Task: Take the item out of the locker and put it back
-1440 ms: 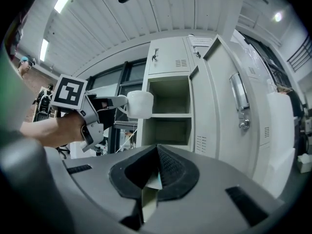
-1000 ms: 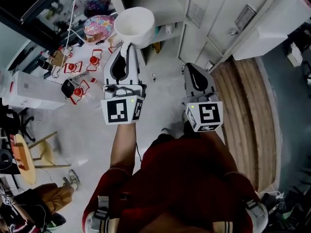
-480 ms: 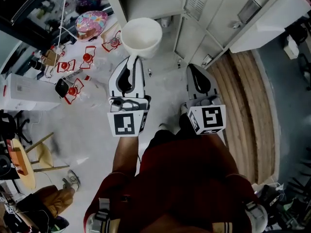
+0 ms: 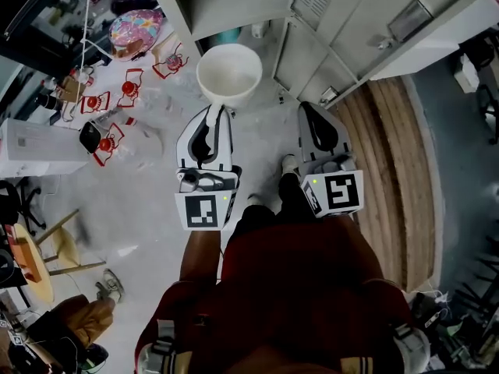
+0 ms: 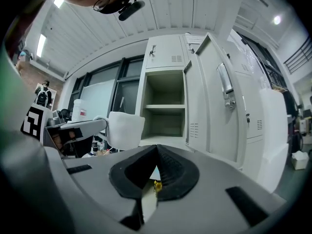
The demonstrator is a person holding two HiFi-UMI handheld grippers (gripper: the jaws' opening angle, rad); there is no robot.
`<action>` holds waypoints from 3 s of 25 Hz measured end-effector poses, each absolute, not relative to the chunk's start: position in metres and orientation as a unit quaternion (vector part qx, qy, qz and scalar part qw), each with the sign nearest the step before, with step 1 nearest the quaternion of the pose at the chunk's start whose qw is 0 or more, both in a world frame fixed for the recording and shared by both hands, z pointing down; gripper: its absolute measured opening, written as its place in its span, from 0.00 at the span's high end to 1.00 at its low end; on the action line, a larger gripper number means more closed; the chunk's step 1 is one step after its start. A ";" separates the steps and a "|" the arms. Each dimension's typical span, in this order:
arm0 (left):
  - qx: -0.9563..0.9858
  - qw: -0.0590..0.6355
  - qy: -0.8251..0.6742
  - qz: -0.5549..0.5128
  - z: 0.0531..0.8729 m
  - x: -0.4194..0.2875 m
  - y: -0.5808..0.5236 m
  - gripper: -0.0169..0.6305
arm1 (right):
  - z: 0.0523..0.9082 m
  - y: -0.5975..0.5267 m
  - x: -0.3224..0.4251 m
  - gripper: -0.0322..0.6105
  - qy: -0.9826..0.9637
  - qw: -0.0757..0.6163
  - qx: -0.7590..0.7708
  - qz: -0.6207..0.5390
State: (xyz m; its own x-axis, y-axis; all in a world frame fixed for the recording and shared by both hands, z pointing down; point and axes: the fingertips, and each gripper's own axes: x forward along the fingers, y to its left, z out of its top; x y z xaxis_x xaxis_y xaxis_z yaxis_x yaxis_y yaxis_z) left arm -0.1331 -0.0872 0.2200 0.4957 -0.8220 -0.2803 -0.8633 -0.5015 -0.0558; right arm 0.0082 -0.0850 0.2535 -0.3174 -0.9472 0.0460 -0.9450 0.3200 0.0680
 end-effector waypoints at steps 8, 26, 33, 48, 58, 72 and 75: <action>-0.854 0.067 0.509 0.076 0.271 -0.122 -0.109 0.90 | 0.269 -0.104 0.016 0.95 -0.823 0.056 0.564 -0.017; -0.861 0.024 0.507 0.026 0.407 -0.100 -0.166 0.90 | 0.343 -0.157 0.014 0.95 -0.851 0.066 0.521 0.009; -0.858 0.015 0.514 0.012 0.460 -0.091 -0.191 0.90 | 0.376 -0.169 0.023 0.95 -0.849 0.074 0.523 0.007; -0.858 0.006 0.514 0.020 0.541 -0.066 -0.240 0.90 | 0.447 -0.198 0.030 0.95 -0.854 0.064 0.516 0.003; -0.857 0.011 0.515 0.027 0.600 -0.055 -0.278 0.90 | 0.508 -0.221 0.031 0.95 -0.856 0.050 0.515 0.001; -0.857 0.029 0.514 0.035 0.658 -0.040 -0.320 0.90 | 0.578 -0.235 0.032 0.95 -0.855 0.016 0.519 -0.017; -0.854 0.030 0.518 0.038 0.672 -0.040 -0.326 0.90 | 0.594 -0.237 0.030 0.95 -0.855 0.009 0.518 -0.022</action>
State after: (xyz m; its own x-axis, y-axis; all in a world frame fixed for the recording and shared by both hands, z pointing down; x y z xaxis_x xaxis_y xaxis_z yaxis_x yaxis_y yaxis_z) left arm -0.0395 -0.3265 0.6718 0.4613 -0.8821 -0.0959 -0.8866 -0.4623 -0.0123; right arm 0.0304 -0.2371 0.5940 -0.4634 -0.8861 -0.0072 -0.8853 0.4626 0.0466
